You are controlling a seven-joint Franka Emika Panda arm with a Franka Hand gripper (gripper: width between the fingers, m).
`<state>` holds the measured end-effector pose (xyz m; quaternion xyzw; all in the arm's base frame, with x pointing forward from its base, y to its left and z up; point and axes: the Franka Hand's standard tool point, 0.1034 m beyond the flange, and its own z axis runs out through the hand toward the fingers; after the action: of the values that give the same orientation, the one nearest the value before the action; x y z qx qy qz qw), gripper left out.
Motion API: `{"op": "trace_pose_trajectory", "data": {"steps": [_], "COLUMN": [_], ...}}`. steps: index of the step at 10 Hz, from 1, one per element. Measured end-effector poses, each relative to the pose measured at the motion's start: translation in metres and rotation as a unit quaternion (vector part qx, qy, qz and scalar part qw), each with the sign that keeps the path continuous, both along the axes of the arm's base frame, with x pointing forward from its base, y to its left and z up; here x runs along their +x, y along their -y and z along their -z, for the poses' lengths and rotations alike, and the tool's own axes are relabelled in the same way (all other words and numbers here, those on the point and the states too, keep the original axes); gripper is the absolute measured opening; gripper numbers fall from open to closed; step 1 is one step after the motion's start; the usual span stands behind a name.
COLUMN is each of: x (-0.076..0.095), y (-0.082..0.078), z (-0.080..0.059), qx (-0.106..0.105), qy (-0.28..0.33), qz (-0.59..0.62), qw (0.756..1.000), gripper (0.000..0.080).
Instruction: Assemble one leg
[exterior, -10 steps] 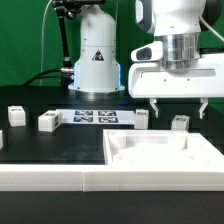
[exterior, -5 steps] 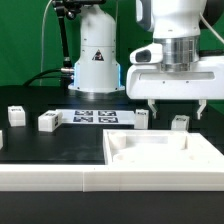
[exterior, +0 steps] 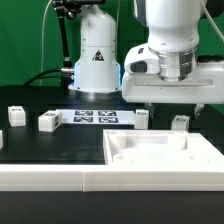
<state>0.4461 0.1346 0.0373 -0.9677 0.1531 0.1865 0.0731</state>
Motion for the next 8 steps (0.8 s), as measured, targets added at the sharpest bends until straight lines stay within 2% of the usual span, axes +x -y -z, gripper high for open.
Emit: {"op": "trace_pose_trajectory", "data": {"steps": [1, 2, 4, 7, 8], "x": [-0.006, -0.003, 0.003, -0.004, -0.005], "y": [-0.003, -0.005, -0.008, -0.007, -0.009], "z": [-0.001, -0.001, 0.004, 0.013, 0.017], "qx": [0.007, 0.017, 0.037, 0.059, 0.059], "qy": [-0.039, -0.08, -0.138, -0.229, -0.233], "qz": [-0.004, -0.006, -0.005, -0.011, -0.012], "qw": [0.999, 0.997, 0.99, 0.972, 0.971], "gripper": [0.0649, 0.0649, 0.0649, 0.0649, 0.0649]}}
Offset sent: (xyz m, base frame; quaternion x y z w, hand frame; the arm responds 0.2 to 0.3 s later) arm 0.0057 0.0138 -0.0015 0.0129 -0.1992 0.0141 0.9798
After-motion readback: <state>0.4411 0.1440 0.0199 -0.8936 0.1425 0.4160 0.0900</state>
